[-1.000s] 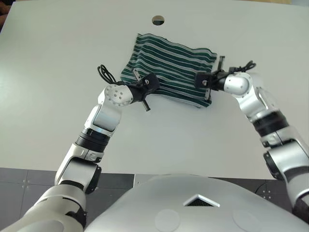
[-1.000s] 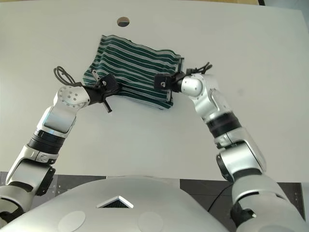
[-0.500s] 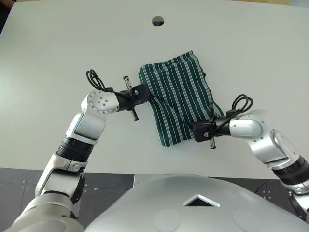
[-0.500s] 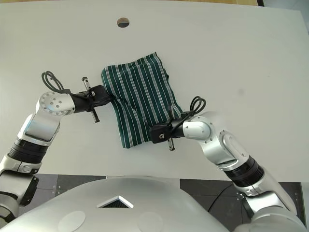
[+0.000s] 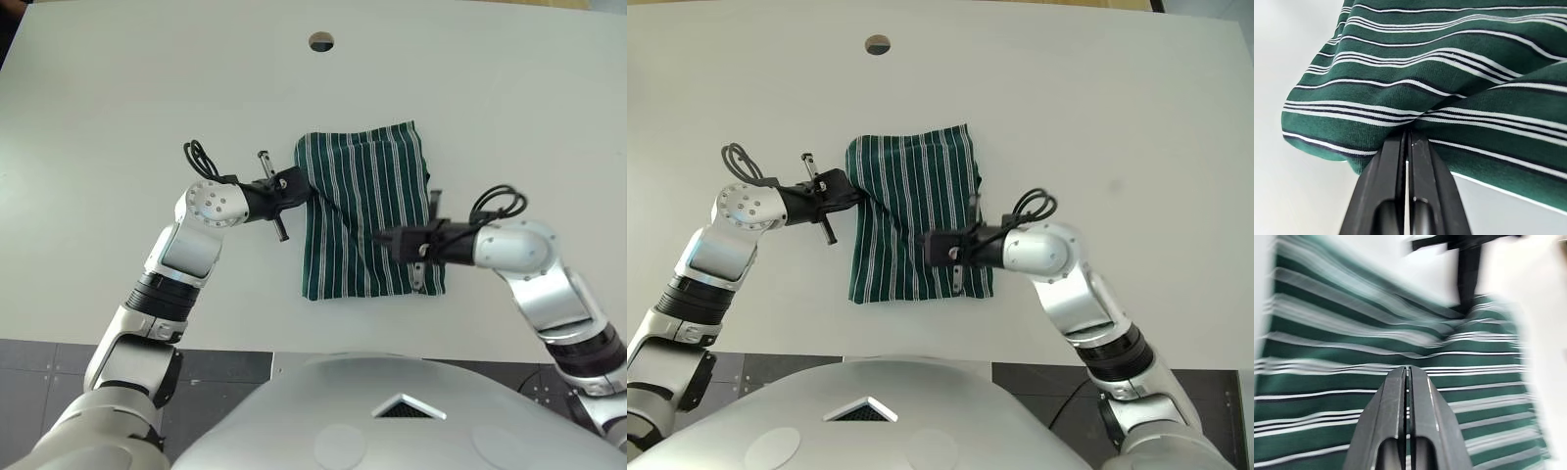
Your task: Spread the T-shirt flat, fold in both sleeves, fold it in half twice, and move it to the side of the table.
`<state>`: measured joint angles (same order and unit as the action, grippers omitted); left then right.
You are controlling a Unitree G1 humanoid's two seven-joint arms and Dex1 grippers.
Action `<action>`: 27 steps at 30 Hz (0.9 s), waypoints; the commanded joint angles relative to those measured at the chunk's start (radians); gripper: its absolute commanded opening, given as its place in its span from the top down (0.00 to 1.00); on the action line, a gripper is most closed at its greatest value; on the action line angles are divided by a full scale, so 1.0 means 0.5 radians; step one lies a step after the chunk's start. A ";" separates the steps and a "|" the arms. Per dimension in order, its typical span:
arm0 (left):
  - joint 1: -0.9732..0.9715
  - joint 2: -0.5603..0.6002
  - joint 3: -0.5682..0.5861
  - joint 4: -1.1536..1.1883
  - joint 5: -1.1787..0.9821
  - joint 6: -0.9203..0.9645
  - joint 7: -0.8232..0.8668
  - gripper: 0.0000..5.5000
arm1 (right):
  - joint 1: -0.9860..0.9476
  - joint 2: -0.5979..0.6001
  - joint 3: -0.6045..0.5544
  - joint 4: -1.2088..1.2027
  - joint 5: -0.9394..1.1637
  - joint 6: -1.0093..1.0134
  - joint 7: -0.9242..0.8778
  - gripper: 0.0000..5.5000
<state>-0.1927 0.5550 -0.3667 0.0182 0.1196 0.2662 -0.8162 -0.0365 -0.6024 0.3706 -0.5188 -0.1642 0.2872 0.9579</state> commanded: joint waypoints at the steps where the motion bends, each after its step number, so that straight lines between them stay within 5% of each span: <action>1: 0.012 -0.019 0.116 0.029 -0.075 -0.129 0.046 0.98 | -0.151 -0.027 -0.357 0.049 0.182 -0.228 -0.121 0.98; 5: 0.118 0.037 0.369 -0.106 -0.297 -0.532 0.015 0.98 | -0.144 -0.206 -0.557 0.333 0.183 -0.825 -0.152 0.90; 12: 0.467 0.446 0.581 -0.230 -0.466 -1.119 -0.378 0.95 | 0.193 -0.739 -0.518 0.947 -0.399 -1.937 -0.314 0.68; 19: 0.774 0.690 0.337 -0.277 0.279 -1.597 -0.311 0.80 | 0.330 -0.917 -0.488 0.899 -0.598 -2.265 -0.384 0.45; 27: 0.770 0.569 0.151 -0.244 0.411 -1.678 -0.154 0.80 | 0.278 -0.760 -0.280 0.785 -0.772 -2.297 -0.434 0.45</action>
<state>0.1894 0.8553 -0.2479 -0.1193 0.2860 -0.5772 -0.8931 0.1284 -1.0107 0.2010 -0.1135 -0.5159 -0.8594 0.7465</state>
